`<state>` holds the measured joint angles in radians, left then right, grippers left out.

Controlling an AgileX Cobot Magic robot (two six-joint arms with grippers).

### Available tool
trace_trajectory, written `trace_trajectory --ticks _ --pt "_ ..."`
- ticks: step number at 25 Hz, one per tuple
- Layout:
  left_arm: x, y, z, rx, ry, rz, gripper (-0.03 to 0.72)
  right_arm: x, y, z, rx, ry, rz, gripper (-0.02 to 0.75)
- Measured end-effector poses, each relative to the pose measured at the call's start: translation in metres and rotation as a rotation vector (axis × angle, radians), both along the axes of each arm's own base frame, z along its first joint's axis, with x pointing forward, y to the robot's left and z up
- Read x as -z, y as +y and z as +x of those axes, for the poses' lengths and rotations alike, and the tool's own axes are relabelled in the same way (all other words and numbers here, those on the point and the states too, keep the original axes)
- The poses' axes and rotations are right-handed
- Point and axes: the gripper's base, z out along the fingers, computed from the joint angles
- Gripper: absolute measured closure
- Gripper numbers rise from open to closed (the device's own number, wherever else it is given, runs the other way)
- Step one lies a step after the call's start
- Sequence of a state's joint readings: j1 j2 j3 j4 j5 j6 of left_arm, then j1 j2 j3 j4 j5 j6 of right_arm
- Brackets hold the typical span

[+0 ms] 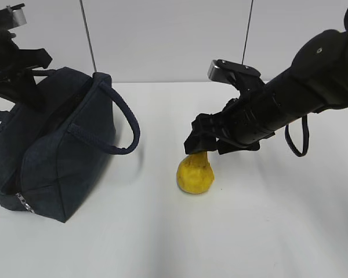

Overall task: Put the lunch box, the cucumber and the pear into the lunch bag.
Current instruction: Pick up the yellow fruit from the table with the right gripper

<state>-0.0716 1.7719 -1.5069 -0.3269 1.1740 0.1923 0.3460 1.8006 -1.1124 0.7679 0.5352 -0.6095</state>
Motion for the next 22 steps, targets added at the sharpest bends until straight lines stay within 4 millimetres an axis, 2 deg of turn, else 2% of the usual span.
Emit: trace_trajectory --ticks 4,16,22 --pt "0.0 -0.001 0.0 -0.003 0.001 -0.01 0.687 0.014 0.002 0.005 -0.01 0.029 -0.015 0.15" --pt "-0.001 -0.002 0.0 -0.006 0.003 -0.02 0.687 0.032 0.008 0.021 -0.023 0.055 -0.021 0.157" --pt "-0.001 -0.002 0.0 -0.006 0.003 -0.02 0.687 0.031 0.009 0.022 -0.026 0.05 -0.021 0.245"
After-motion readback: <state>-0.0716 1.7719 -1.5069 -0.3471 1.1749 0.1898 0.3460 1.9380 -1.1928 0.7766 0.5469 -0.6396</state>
